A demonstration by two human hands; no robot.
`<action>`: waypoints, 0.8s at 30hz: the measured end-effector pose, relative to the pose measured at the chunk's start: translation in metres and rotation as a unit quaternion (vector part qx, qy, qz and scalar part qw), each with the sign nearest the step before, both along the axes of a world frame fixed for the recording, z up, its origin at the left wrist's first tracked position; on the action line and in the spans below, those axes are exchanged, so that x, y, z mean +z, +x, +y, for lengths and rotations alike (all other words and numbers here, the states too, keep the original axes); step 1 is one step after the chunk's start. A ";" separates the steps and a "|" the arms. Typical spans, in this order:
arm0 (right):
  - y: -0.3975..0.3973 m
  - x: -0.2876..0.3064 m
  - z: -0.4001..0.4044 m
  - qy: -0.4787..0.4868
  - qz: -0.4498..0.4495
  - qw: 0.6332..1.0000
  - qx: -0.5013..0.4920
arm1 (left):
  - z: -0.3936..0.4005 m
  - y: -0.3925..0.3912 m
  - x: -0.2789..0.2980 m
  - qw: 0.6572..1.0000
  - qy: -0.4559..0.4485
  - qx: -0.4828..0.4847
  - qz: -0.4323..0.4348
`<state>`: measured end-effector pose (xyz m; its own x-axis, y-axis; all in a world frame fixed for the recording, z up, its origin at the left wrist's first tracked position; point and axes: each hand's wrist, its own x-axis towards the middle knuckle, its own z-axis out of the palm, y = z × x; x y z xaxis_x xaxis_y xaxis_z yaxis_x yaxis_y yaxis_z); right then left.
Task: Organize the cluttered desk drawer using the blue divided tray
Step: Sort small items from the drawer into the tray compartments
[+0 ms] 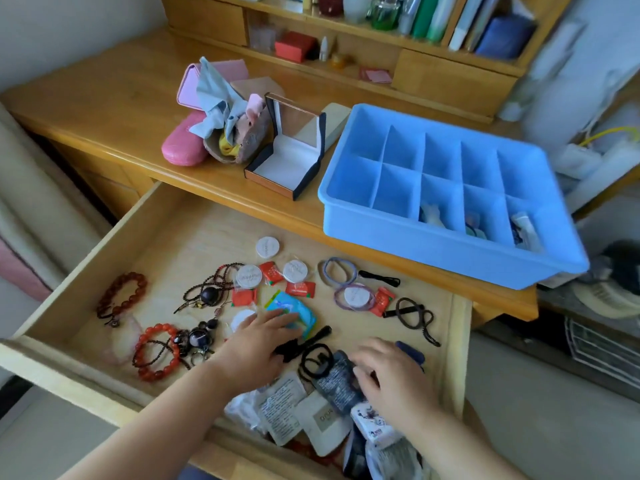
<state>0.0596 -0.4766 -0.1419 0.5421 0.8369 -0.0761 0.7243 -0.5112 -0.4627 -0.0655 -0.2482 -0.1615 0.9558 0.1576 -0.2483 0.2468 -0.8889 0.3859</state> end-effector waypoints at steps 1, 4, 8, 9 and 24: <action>0.011 0.004 -0.006 0.009 -0.055 0.997 -0.046 | 0.000 -0.001 0.001 1.000 -0.011 0.004 -0.026; 0.038 0.014 -0.011 -0.121 -0.110 0.976 -0.143 | -0.003 -0.002 0.006 0.994 -0.031 0.044 -0.094; 0.044 0.013 -0.001 -0.287 -0.088 0.947 -0.111 | -0.015 0.002 0.014 0.987 -0.048 0.104 -0.115; 0.043 0.015 0.000 -0.269 -0.088 0.953 -0.105 | -0.019 0.002 0.014 0.984 -0.055 0.121 -0.121; 0.145 0.173 -0.001 0.282 -0.106 0.899 -0.318 | -0.032 -0.006 -0.002 0.975 -0.052 0.171 -0.131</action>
<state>0.2044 -0.4779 0.0315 0.8769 0.2259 0.4242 0.4710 -0.5797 -0.6649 -0.0713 -0.2802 -0.1631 0.8840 0.4662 -0.0341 0.4037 -0.7245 0.5586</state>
